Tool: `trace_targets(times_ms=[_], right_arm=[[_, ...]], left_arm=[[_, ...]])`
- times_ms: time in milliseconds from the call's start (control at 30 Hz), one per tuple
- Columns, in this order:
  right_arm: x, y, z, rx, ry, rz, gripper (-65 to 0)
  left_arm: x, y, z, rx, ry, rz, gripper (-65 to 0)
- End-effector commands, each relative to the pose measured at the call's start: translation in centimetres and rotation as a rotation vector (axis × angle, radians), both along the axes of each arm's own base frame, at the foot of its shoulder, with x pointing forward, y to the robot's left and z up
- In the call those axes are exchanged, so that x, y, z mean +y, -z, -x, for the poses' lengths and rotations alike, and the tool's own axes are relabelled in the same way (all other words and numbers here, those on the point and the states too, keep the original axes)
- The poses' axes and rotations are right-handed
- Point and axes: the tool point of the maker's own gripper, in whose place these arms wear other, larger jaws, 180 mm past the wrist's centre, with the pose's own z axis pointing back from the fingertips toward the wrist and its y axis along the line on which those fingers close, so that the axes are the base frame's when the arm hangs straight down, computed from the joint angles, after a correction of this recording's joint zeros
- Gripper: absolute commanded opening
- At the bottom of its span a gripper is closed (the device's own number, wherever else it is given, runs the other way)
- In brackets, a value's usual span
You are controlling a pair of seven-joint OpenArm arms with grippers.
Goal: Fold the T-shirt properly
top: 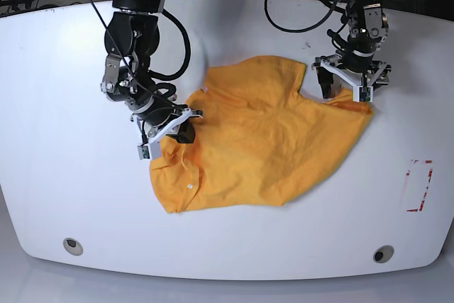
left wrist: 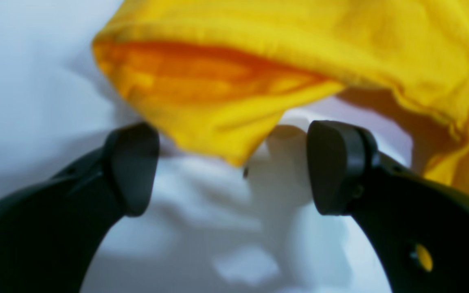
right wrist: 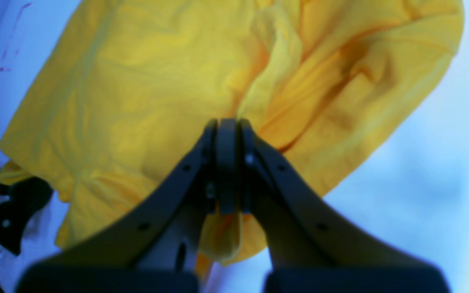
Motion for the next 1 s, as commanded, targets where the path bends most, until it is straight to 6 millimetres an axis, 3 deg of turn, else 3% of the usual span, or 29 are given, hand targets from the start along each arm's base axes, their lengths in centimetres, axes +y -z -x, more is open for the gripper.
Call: trace_targets(times_ms=[0, 100, 200, 267, 367, 500, 700, 833, 967], right_arm=[[0.0, -1.8, -0.7, -0.066, 0.001, -0.012, -65.0], [-0.7, -1.9, -0.4, -0.074, 0.002, 0.01, -65.0], [-0.9, -1.5, 0.0, -0.063, 0.002, 0.015, -65.0], [-0.9, -1.3, 0.2, -0.057, 0.002, 0.017, -65.0], [-1.2, -1.3, 0.3, -0.056, 0.007, 0.019, -65.0], [-2.3, -2.6, 0.0, -0.097, 0.01, 0.053, -65.0], [-4.0, -6.7, -0.7, -0.217, 0.001, 0.14, -65.0], [-6.0, -7.6, -0.9, -0.245, 0.002, 0.2, -65.0], [-7.5, -9.7, -2.5, -0.3, 0.008, 0.247, -65.0]], left_arm=[[-0.7, -0.4, -0.9, -0.024, 0.019, 0.009, -11.9], [-1.3, 0.0, -1.6, -0.021, 0.033, 0.019, -16.9], [-1.9, 0.2, -2.4, -0.019, 0.049, 0.022, -31.5], [-2.0, 0.6, -2.6, -0.009, 0.058, 0.02, -47.6], [-1.9, 0.8, -2.6, -0.003, 0.057, 0.02, -63.7], [-1.2, -0.3, -2.9, -0.029, 0.062, -0.006, -65.0], [0.5, -5.6, -3.9, -0.148, 0.106, -0.106, -65.0], [2.3, -9.0, -4.5, -0.173, 0.138, -0.208, -65.0], [4.0, -12.5, -5.5, -0.232, 0.138, -0.287, -65.0]])
